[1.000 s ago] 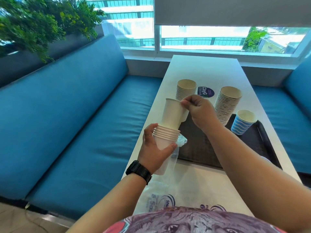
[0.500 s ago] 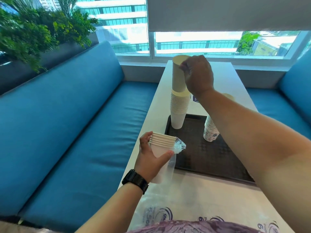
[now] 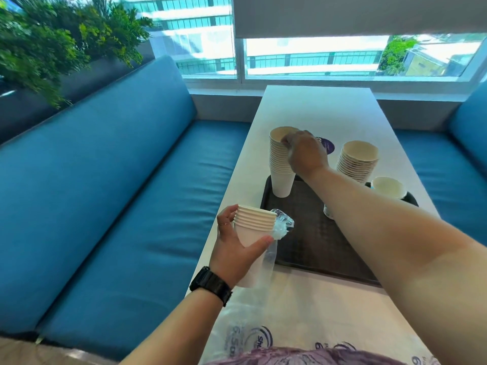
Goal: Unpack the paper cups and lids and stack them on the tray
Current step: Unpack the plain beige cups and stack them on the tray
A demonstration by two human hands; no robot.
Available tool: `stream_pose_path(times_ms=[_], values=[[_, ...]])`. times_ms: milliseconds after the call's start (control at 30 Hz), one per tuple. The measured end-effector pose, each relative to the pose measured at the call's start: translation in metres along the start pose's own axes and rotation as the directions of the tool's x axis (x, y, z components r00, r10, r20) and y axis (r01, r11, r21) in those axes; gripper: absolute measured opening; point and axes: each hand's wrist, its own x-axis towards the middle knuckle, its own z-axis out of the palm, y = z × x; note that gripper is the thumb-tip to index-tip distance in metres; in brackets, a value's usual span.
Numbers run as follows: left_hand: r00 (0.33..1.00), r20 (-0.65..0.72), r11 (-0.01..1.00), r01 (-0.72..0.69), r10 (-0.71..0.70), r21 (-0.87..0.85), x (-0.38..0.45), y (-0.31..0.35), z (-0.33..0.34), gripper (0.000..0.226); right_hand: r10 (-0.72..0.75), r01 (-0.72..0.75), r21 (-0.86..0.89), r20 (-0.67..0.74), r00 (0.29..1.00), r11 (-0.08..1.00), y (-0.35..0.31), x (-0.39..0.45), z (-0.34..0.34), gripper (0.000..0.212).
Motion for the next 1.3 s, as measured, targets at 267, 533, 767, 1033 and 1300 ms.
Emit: stream_pose_path(times_ms=[267, 533, 767, 1033, 1300], values=[[1.0, -0.022, 0.999, -0.01, 0.009, -0.046, -0.003, 0.006, -0.004, 0.082, -0.046, 0.055, 0.141, -0.066, 0.997, 0.989, -0.008, -0.021, -0.009, 0.043], [0.999, -0.044, 0.999, -0.017, 0.016, -0.041, -0.006, 0.012, -0.007, 0.086, 0.002, -0.078, 0.489, 0.154, 0.988, 0.869, -0.052, -0.1, -0.034, 0.019], [0.997, -0.056, 0.998, -0.048, 0.047, -0.034, -0.011, 0.015, -0.008, 0.084, -0.026, -0.197, 0.589, 0.348, 0.937, 0.784, -0.059, -0.133, -0.034, 0.015], [0.996, -0.063, 0.998, -0.066, 0.066, -0.005, -0.013, 0.016, -0.01, 0.078, -0.072, -0.14, 0.516, 0.37, 0.926, 0.845, -0.061, -0.142, -0.038, 0.015], [0.996, -0.06, 0.997, -0.074, 0.073, -0.015, -0.013, 0.018, -0.011, 0.076, -0.08, -0.097, 0.484, 0.332, 0.94, 0.87, -0.062, -0.143, -0.037, 0.014]])
